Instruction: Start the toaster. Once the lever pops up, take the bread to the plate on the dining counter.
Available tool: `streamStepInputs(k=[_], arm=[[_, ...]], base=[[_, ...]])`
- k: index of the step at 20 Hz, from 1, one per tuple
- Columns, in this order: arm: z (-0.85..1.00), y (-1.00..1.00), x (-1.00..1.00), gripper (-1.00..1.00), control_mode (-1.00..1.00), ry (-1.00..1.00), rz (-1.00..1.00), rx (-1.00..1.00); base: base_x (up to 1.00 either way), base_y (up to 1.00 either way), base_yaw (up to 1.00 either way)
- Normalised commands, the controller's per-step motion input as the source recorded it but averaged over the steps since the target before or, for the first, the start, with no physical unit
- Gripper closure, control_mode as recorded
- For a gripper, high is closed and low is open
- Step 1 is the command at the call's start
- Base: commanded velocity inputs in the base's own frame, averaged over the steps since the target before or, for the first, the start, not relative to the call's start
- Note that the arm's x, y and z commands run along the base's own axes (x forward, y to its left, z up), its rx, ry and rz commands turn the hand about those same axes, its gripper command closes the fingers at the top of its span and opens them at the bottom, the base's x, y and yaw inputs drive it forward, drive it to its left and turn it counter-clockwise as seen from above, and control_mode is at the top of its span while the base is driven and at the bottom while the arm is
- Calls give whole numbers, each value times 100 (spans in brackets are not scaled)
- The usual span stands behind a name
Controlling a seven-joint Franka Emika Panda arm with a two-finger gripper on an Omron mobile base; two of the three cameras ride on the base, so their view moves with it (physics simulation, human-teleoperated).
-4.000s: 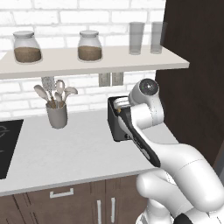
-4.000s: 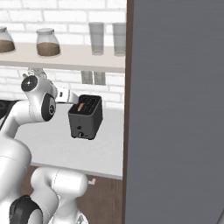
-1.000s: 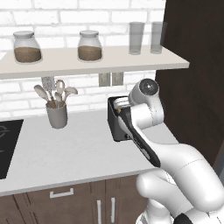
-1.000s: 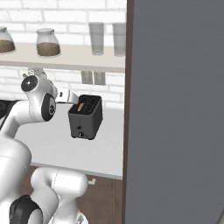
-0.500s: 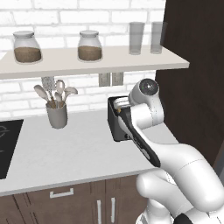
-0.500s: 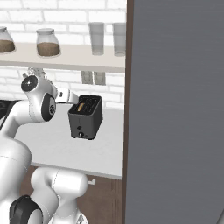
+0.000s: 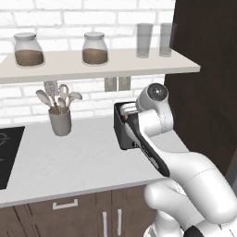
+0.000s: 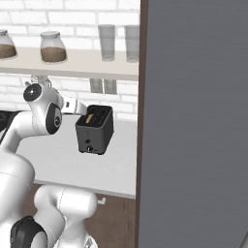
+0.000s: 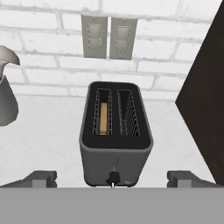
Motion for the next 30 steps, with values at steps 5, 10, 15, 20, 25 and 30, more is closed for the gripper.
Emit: streamStepInputs(k=[5, 10, 15, 20, 25, 30], arm=[[0, 0, 0, -100, -100, 0, 0, 0], [0, 0, 0, -100, -100, 0, 0, 0], [0, 0, 0, -100, -100, 0, 0, 0], [0, 0, 0, -100, -100, 0, 0, 0], [0, 0, 0, -100, -100, 0, 0, 0], [0, 0, 0, -100, -100, 0, 0, 0]], base=[[0, 0, 0], [0, 0, 0], [0, 0, 0], [0, 0, 0], [0, 0, 0], [0, 0, 0]])
